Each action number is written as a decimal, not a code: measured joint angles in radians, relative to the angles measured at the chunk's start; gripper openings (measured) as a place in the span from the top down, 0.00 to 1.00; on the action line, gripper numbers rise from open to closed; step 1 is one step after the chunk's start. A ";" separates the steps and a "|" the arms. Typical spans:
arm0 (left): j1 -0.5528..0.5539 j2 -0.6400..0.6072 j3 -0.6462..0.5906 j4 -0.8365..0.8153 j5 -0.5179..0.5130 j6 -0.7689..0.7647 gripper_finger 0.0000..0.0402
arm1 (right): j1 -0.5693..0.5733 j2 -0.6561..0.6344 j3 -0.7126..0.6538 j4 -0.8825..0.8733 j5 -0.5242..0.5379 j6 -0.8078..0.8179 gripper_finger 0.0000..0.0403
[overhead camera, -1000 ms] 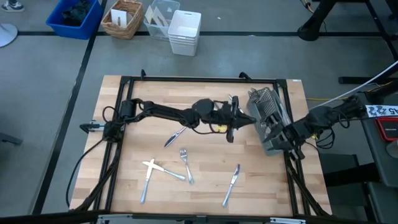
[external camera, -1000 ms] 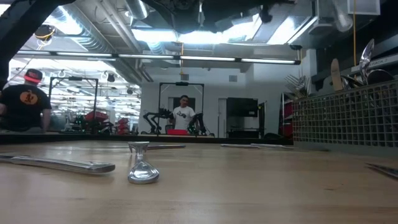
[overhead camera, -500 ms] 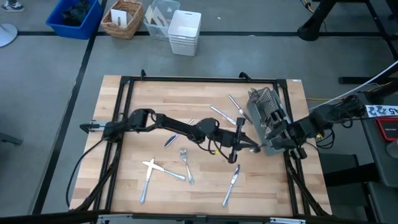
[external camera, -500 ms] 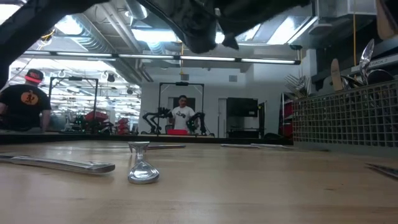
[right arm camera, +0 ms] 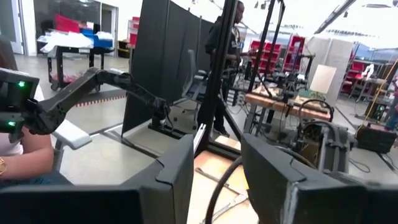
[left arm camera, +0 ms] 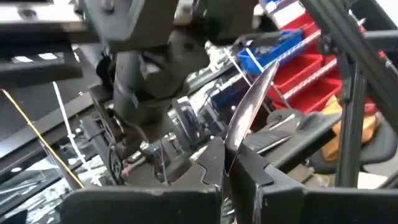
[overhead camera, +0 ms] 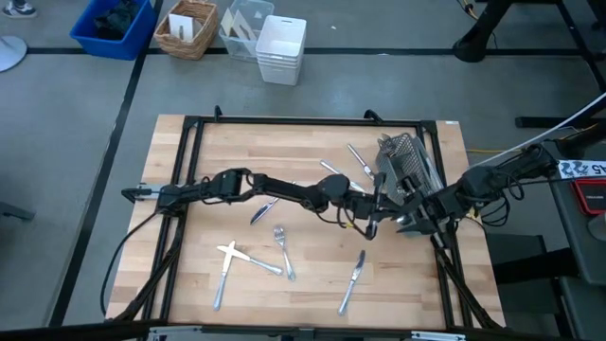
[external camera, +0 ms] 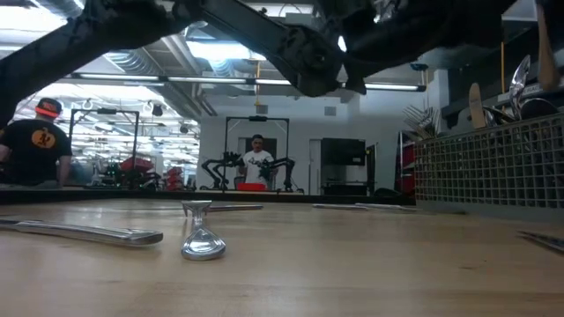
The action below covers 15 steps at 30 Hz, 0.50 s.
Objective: Sort silverware
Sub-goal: Put the spoon into the right section of the utensil holder
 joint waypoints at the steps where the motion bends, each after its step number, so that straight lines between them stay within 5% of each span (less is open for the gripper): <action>1: 0.005 0.006 0.010 -0.011 -0.001 0.016 1.00 | 0.000 0.003 0.000 0.000 0.000 0.000 0.66; 15: 0.043 0.020 0.032 -0.103 0.021 0.033 0.99 | 0.000 0.010 0.000 0.004 0.001 -0.021 0.66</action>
